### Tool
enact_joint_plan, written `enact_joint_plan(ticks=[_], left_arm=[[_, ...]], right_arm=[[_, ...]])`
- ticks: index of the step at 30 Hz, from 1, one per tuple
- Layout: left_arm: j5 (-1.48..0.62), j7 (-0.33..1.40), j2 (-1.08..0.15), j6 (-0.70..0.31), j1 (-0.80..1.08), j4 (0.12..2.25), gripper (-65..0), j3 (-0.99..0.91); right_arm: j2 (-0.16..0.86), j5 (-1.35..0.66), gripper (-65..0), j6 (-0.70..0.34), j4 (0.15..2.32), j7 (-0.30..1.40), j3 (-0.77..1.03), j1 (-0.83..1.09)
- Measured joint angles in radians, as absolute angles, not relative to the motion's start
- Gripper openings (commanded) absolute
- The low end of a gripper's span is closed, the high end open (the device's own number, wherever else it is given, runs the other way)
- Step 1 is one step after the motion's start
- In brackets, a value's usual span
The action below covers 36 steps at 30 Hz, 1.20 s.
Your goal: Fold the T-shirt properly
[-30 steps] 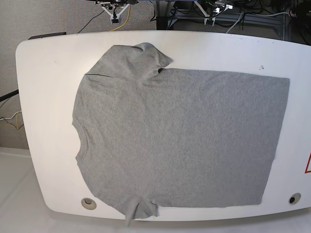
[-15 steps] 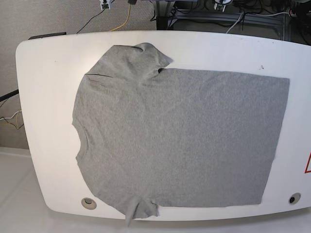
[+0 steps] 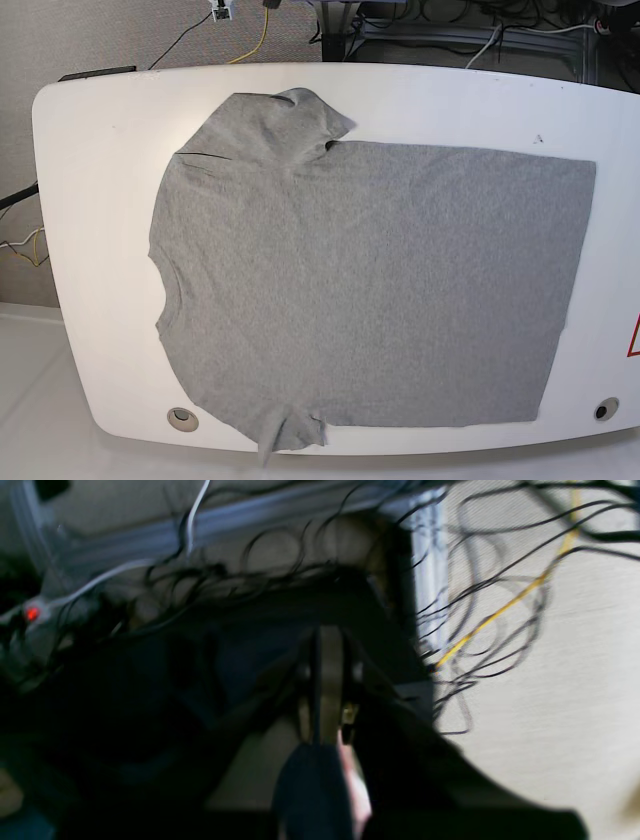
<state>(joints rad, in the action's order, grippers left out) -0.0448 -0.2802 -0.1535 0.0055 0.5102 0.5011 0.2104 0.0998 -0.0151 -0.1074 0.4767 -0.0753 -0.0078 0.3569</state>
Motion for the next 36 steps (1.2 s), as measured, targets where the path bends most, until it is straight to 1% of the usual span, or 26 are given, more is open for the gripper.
enact_joint_plan(ticks=[2,5,13,21,33,36], left_arm=[[-0.045,-0.277,-0.157,0.009,0.519,0.502,-65.0,0.211],[-0.038,-0.303,-0.173,0.006,0.57,0.562,-65.0,0.218],[-0.038,-0.281,-0.207,0.0,0.699,0.729,-65.0,0.221],[-0.038,-0.278,-0.204,0.002,0.725,0.832,-65.0,0.226],[-0.038,-0.233,-0.248,0.002,0.855,1.066,-65.0,0.217],[-0.039,-0.237,-0.265,0.009,0.899,1.13,-65.0,0.223]], right_arm=[[0.098,-0.015,-65.0,-0.108,0.485,-0.073,-0.009,0.372],[0.097,-0.016,-65.0,-0.108,0.532,-0.102,-0.014,0.424],[0.098,-0.015,-65.0,-0.108,0.654,-0.068,-0.017,0.564],[0.104,-0.015,-65.0,-0.105,0.741,-0.083,-0.022,0.608],[0.155,-0.03,-64.9,-0.102,0.93,-0.076,-0.02,0.747],[0.168,-0.03,-64.9,-0.101,1.024,-0.069,-0.019,0.81]])
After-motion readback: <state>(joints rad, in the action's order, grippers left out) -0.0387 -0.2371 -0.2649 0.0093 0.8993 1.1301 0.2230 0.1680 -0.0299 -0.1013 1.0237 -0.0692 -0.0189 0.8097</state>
